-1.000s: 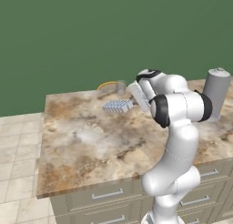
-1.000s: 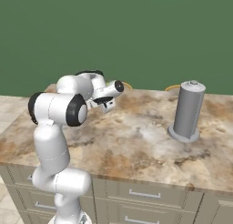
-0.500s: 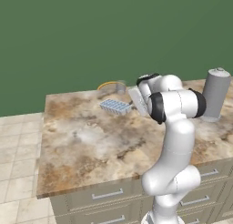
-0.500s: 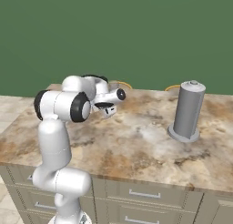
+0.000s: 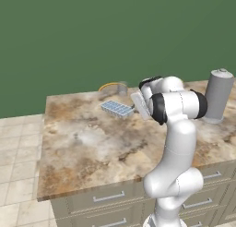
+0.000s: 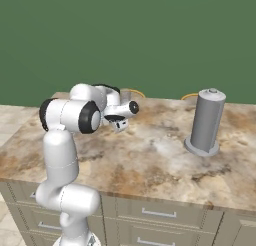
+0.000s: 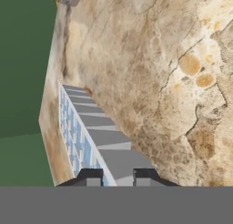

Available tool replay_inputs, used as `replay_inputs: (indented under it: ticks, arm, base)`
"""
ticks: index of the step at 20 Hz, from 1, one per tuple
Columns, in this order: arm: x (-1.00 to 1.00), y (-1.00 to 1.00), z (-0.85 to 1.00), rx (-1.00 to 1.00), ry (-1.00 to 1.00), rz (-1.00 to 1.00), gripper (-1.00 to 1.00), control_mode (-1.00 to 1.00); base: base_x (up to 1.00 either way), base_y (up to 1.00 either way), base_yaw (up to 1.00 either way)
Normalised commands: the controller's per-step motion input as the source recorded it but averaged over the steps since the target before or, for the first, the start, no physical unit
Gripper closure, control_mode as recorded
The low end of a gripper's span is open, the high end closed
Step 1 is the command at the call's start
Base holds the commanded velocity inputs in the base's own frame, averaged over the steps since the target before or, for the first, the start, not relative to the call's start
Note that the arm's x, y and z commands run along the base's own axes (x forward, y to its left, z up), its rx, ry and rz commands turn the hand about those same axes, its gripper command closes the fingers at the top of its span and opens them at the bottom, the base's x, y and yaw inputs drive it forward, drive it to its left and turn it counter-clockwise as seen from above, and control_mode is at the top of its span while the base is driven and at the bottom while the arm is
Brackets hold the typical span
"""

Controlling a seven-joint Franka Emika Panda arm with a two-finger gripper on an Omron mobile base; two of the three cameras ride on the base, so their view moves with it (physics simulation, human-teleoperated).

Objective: Open the freezer door, pick up the ice cube tray from the freezer, and place it on the dining counter.

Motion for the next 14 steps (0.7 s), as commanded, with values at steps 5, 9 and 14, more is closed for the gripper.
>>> replay_inputs:
  ticks: [5,9,14]
  arm:
    - [0.01,0.00,-0.01,0.00,0.00,0.00,-1.00,-1.00]
    - [0.00,0.00,0.00,0.00,0.00,0.00,-1.00,-1.00]
    - [0.00,0.00,0.06,0.00,0.00,0.00,-1.00,-1.00]
  base:
    - [0.00,0.00,0.00]
    - [0.00,0.00,0.00]
    - [0.00,0.00,0.00]
